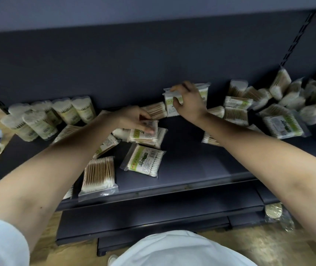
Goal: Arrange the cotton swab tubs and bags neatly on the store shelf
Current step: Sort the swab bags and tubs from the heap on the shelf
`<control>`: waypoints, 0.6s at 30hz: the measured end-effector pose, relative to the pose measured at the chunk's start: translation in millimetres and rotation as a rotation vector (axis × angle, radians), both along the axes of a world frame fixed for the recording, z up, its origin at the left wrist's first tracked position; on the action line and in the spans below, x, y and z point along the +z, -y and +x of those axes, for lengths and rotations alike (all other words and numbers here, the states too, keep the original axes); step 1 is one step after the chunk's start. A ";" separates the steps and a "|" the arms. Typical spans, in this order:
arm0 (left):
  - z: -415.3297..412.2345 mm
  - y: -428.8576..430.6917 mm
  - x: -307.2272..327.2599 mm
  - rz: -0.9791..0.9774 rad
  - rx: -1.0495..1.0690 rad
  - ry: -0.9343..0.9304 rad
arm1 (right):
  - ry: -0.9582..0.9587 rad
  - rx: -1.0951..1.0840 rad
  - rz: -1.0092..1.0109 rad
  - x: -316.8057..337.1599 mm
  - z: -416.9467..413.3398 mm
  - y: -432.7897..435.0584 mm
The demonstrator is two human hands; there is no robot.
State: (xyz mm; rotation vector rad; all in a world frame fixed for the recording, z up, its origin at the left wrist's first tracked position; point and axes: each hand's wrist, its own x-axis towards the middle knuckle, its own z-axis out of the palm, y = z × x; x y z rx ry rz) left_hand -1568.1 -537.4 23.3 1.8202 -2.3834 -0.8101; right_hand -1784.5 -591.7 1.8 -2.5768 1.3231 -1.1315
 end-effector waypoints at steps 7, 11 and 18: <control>0.5 -3.8 13.7 -0.070 0.163 -0.435 | 0.124 0.210 -0.002 -0.2 14.4 -13.1; 2.2 -3.0 23.8 -0.216 0.231 -0.604 | 0.159 0.270 0.219 2.7 16.2 -20.6; -16.1 -4.1 19.5 -0.308 0.187 -0.591 | 0.276 0.252 0.567 8.1 8.6 -24.6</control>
